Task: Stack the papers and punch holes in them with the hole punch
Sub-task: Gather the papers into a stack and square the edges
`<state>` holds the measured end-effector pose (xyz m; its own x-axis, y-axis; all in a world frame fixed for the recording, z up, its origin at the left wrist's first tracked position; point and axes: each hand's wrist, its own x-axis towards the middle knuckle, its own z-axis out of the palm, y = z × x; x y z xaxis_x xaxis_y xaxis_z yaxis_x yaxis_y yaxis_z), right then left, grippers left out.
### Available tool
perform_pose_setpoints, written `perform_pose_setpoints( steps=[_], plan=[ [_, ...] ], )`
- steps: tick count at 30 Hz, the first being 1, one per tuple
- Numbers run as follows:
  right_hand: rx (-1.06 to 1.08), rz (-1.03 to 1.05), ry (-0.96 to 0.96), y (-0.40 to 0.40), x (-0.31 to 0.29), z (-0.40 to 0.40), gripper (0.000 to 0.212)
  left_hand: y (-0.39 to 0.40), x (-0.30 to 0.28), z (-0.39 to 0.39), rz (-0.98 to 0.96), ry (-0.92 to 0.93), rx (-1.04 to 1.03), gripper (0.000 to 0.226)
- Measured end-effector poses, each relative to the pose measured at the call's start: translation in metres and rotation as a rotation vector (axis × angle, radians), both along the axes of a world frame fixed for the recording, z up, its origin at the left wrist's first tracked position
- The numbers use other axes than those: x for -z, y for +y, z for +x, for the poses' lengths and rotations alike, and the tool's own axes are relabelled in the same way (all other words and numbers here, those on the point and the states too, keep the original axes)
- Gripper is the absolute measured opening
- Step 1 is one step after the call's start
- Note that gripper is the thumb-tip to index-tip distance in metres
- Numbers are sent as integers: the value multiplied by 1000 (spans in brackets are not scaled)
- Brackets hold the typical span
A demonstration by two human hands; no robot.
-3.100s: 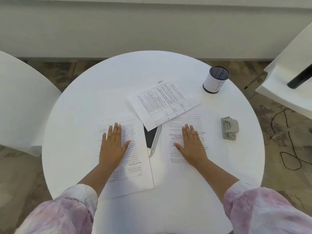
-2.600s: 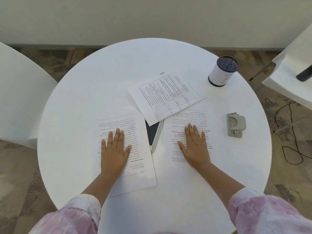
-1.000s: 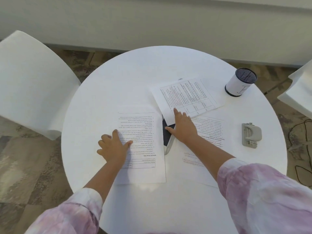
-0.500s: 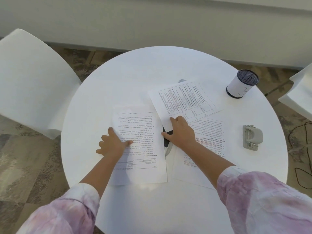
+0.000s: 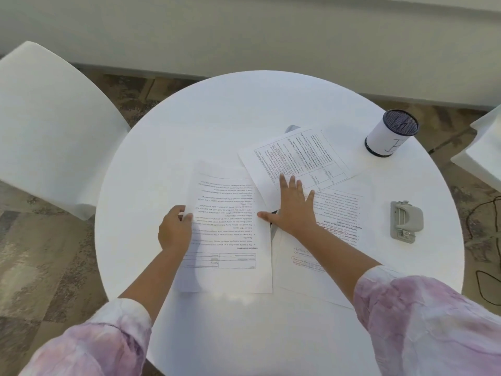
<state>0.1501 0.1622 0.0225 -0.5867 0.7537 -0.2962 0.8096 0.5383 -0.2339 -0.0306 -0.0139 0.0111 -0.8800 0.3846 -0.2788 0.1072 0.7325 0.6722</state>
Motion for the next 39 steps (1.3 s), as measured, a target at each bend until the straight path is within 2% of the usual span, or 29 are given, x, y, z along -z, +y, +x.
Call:
perform_pose_setpoints(
  steps=[4, 7, 12, 14, 18, 21, 23, 29, 32, 35, 38, 39],
  plan=[
    [15, -42, -34, 2, -4, -2, 114, 6, 2, -1, 126, -70, 30, 22],
    [8, -54, -32, 1, -3, -2, 106, 10, 4, -4, 192, -124, 10, 22],
    [-77, 8, -49, -4, -11, -2, 59, 11, 6, -9, 149, -131, 12, 26],
    [-49, 6, 31, -6, -21, 1, 52, 11, 6, -10, 171, -163, 0, 27],
    [-74, 106, 170, -9, -34, 14, 50, 12, 6, -9, 200, -244, -6, 28],
    [-233, 270, 227, -13, -27, 32, 51, 11, 3, -4, 256, -280, -31, 33],
    [-345, 346, 200, -19, -18, 45, 55, 13, -3, -1, 290, -342, -71, 37],
    [-557, 272, 151, -56, -6, 71, 64, 13, -7, 3, 335, -557, -129, 46],
    [-618, 234, 107, -72, -1, 80, 65, 13, -15, 8, 340, -619, -123, 28],
    [-653, 210, 107, -79, 7, 87, 63, 9, -15, 8, 300, -606, -34, 17],
    [-622, 109, 106, -83, 10, 93, 45, 3, -14, 9, 266, -554, 42, 14],
    [-574, 61, 125, -85, 8, 97, 45, 2, -15, 10, 258, -521, 55, 14]
  ],
)
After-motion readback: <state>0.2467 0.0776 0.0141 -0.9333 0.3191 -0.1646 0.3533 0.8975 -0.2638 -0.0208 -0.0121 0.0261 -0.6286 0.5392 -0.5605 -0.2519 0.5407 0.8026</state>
